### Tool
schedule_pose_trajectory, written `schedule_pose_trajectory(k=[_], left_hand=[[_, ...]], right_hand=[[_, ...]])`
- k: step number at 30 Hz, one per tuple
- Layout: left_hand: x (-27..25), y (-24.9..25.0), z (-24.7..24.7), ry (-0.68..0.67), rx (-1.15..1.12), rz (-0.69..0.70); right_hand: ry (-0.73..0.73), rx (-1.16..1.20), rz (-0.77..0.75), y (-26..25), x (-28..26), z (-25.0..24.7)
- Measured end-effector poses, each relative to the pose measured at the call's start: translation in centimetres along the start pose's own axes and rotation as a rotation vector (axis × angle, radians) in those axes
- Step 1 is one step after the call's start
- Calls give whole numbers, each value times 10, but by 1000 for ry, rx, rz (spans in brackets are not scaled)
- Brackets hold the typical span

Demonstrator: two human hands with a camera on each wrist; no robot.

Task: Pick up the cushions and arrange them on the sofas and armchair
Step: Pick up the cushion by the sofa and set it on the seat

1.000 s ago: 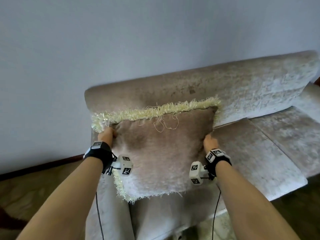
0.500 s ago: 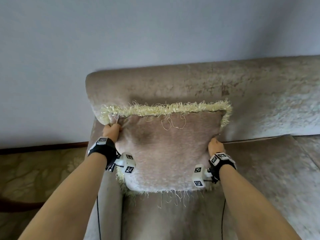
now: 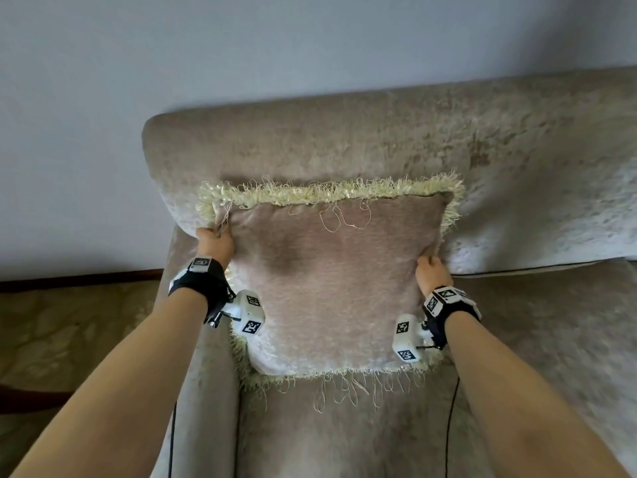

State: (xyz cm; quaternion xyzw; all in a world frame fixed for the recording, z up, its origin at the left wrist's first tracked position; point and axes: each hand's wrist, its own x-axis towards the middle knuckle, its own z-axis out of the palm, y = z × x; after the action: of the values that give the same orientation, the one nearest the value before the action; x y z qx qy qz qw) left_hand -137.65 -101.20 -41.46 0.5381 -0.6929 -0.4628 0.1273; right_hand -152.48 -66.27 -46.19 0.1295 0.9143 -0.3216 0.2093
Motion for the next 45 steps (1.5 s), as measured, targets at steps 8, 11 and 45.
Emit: schedule_pose_trajectory(k=[8, 11, 45], left_hand=[[-50, 41, 42, 127, 555, 731], [-75, 51, 76, -114, 666, 1039], [-33, -140, 109, 291, 444, 808]], right_hand=[[513, -98, -542, -75, -33, -9], [497, -226, -895, -122, -64, 16], [514, -206, -521, 76, 40, 71]])
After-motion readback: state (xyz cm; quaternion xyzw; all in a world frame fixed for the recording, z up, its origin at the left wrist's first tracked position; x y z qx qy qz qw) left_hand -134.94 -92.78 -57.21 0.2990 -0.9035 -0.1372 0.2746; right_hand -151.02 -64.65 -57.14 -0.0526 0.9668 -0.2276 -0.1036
